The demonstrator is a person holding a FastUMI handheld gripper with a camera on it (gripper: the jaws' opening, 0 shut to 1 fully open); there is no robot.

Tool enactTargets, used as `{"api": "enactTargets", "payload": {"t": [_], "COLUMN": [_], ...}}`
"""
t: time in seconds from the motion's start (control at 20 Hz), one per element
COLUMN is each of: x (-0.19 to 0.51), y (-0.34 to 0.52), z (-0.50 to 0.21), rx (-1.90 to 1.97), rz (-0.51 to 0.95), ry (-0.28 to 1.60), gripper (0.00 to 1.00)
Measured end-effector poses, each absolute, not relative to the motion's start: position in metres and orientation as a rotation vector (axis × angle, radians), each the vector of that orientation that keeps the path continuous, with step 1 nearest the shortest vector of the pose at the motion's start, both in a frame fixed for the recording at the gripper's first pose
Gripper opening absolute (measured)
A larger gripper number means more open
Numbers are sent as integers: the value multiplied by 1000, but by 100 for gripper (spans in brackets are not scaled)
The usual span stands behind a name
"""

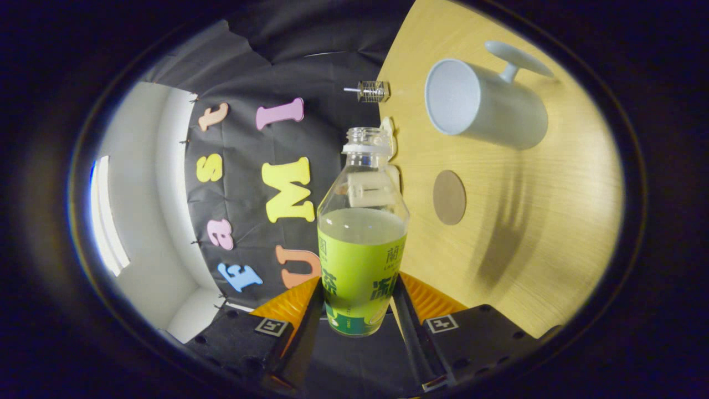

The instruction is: Take the bottle from table, then pour the juice into the cup, finally place the bottle on the coaster

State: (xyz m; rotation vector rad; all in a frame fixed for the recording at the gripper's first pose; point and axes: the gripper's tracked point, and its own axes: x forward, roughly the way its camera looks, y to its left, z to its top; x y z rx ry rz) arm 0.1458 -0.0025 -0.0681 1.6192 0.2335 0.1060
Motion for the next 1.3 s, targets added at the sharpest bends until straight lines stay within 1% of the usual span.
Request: {"api": "enactTargets", "payload": {"t": [0.5, 1.3], "x": [152, 158], "y": [-29, -30], "z": [-39, -8], "rx": [1776, 1901], "rz": [115, 160], "ry": [135, 50], "gripper": [75, 75]}}
